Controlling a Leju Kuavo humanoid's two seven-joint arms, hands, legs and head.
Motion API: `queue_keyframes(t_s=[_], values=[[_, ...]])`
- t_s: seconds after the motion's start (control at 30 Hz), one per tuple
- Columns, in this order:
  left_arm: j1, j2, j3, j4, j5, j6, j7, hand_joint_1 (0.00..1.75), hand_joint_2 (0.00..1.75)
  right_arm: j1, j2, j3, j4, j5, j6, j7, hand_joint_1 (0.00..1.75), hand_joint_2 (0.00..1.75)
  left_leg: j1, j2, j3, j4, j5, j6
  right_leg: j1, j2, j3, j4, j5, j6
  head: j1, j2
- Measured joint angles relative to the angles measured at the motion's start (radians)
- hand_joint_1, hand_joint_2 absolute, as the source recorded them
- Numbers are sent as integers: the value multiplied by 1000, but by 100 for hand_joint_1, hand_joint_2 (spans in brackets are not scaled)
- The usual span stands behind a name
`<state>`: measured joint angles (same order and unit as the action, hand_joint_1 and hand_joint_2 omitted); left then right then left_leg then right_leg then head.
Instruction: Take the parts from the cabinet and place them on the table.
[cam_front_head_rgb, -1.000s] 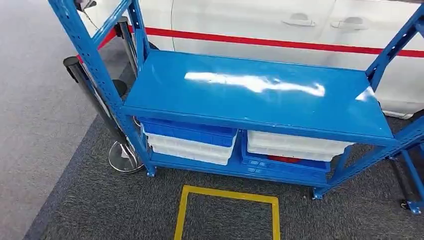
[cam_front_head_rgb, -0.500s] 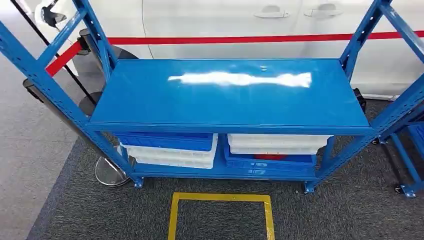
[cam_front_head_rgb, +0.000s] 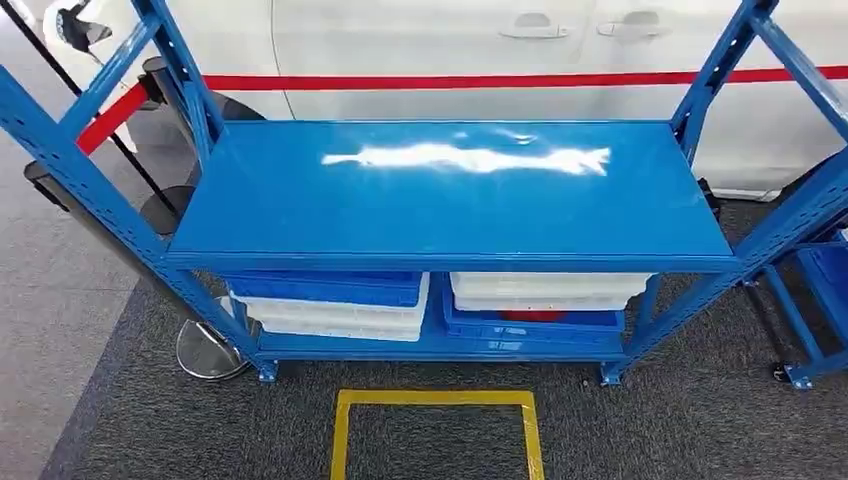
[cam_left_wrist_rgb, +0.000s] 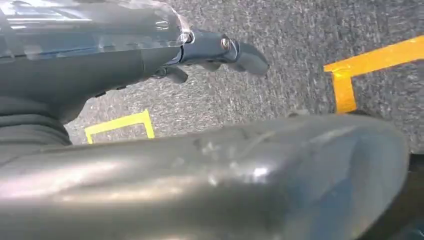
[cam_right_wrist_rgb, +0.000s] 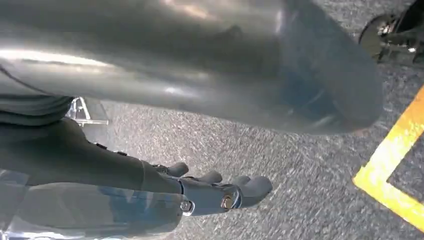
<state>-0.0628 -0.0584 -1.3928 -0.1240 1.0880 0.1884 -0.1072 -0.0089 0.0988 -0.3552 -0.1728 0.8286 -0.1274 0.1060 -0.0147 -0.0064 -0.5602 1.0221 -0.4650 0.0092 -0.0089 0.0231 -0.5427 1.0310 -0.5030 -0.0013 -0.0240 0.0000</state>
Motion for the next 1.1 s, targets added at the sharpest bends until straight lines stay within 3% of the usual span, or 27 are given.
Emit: queue_keyframes(t_s=[0.4, 0.43, 0.57, 0.63, 0.73, 0.8, 1.1], values=[[1, -6, -6, 0, -1, 19, -43, 0, 0, 1, 0, 0, 0, 3, -16, -29, 0, 0, 0, 0, 2, 0, -2, 6, 0, 0, 5, -8, 3, 6, 0, 0], [1, -6, -6, 0, -1, 24, -49, 0, 175, 2, 0, 0, 0, 2, -26, -45, 0, 175, 0, 0, 2, 0, -2, 6, 0, 0, 6, -8, 3, 7, 0, 0], [1, -9, -10, 0, -2, 53, -76, 0, 175, 4, 2, -14, 0, -38, -65, -175, 0, 175, 0, 0, 3, 0, -2, 6, 0, 0, 6, -8, 3, 7, 0, 0], [1, -10, -12, 0, -6, 68, -76, 0, 175, 3, 3, -24, 0, -48, -75, -211, 0, 175, 1, 0, 3, 0, -2, 6, 0, 0, 6, -8, 3, 7, 0, 0], [1, -11, -18, 0, -10, 72, -55, 0, 175, 3, 5, -36, 0, -49, -92, -216, 0, 175, 1, 0, 3, 0, -2, 6, 0, 0, 6, -8, 3, 7, 0, 0], [3, -11, -11, 0, -9, 72, -8, 0, 175, 3, 6, -39, 0, -59, -126, -198, 0, 175, 1, 0, 3, 0, -2, 6, 0, 0, 6, -8, 3, 7, 0, 0], [22, -11, 193, -16, -164, 38, 31, 0, 175, 22, 3, -7, -26, -184, -113, -176, 0, 175, 2, 0, 3, 0, -2, 6, 0, 0, 7, -8, 3, 7, 0, 0]])
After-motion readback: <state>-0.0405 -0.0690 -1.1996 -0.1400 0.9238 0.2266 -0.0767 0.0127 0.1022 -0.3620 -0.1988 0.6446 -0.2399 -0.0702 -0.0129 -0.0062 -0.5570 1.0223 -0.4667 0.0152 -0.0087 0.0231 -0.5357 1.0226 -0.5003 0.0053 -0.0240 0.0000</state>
